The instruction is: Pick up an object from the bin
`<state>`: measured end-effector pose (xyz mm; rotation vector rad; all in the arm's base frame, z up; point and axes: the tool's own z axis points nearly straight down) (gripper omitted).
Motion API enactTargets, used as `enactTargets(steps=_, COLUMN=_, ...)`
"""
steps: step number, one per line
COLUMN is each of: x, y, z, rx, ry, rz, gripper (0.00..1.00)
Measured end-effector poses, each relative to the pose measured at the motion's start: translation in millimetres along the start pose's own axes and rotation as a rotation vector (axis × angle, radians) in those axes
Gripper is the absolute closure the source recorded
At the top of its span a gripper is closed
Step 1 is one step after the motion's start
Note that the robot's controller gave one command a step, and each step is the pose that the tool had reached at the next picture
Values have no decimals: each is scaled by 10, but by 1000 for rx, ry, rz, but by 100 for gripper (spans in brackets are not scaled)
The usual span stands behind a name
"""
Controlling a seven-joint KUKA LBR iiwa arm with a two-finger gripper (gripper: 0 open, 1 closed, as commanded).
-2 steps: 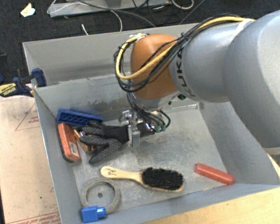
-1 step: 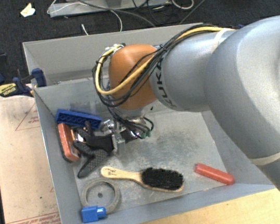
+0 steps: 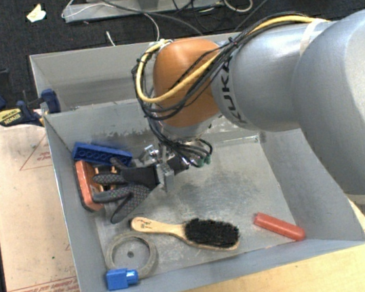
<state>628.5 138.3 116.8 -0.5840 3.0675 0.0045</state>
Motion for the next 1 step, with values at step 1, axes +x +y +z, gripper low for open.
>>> enactTargets(steps=1, x=-47, y=96, z=-553, rx=-1, ry=0, rz=260, gripper=100)
